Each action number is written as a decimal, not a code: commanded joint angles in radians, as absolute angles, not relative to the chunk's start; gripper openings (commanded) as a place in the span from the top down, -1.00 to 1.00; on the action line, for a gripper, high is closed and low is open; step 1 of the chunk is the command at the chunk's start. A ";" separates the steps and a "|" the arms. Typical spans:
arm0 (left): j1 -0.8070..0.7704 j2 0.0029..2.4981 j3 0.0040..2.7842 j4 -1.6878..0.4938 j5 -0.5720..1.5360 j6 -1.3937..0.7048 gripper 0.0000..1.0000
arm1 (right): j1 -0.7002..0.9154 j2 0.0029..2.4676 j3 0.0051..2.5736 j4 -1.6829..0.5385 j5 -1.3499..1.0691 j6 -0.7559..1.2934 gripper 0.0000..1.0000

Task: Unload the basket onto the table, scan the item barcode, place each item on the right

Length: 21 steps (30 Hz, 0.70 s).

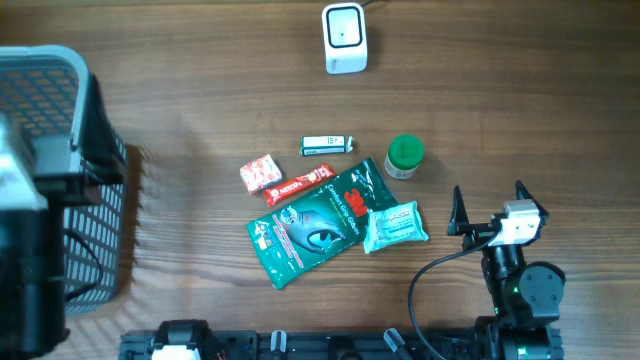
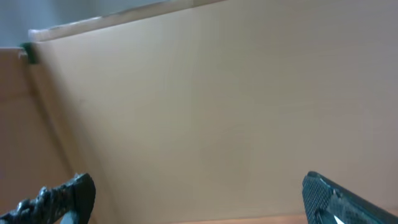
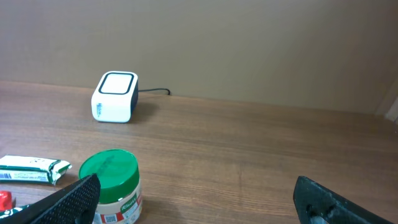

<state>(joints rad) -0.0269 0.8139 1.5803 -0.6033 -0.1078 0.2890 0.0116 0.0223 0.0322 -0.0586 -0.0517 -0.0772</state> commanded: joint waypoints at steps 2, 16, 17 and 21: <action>0.170 0.576 1.227 -0.404 0.299 0.191 -1.00 | 0.012 0.017 0.033 -0.057 -0.060 -0.086 -1.00; 0.247 0.141 0.926 -0.318 0.474 0.126 -1.00 | 0.012 0.017 0.033 -0.057 -0.060 -0.086 -1.00; 0.253 0.096 0.915 -0.318 0.474 0.126 -1.00 | 0.012 0.017 0.033 -0.057 -0.060 -0.086 -1.00; 0.273 0.004 0.910 -0.343 0.406 0.126 -1.00 | 0.012 0.017 0.033 -0.057 -0.060 -0.086 -0.99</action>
<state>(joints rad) 0.2607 0.0299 0.9226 -0.3279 0.4583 0.1322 0.0116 0.0223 0.0322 -0.0593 -0.0517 -0.0772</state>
